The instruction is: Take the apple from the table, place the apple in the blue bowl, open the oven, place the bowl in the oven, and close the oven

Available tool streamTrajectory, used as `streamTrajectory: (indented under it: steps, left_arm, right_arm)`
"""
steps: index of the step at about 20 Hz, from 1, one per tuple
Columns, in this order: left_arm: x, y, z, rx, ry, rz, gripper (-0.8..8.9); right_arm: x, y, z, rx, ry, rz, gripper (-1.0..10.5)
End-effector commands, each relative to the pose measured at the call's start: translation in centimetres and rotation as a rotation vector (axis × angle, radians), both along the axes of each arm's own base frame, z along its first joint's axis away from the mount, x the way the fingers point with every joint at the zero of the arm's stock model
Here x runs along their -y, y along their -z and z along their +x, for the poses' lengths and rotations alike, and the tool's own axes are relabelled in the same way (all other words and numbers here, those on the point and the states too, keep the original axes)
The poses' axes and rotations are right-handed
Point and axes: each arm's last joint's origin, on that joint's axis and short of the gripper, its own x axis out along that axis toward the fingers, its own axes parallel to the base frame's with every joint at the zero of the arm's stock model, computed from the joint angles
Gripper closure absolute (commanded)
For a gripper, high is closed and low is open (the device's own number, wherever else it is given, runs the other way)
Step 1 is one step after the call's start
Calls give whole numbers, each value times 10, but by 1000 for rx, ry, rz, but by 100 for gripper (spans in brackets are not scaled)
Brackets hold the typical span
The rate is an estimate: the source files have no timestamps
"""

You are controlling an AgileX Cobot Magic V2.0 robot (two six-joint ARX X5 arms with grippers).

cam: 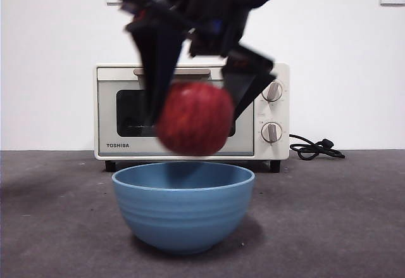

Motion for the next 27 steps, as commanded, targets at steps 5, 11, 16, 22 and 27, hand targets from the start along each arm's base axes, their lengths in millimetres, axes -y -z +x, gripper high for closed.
streamTrajectory:
  steps: [5,11,16,22,27]
  left_arm:
    - [0,0,1,10,19,9,819]
    - [0,0,1,18,31,18,819]
    - [0,1,1,18,31,18,819]
    - [0,1,1,17,32,18,819]
    - [0,0,1,23,35,21,819]
  right_arm:
    - [-15,24,1,-26,-24,-48,948]
    - [-17,34,3,-18,-20,-79,936]
    - [-17,45,3,-57,-18,-125,736]
    - [-17,45,3,-61,-22,-121,529]
    - [-18,45,3,-75,-16,-103,528]
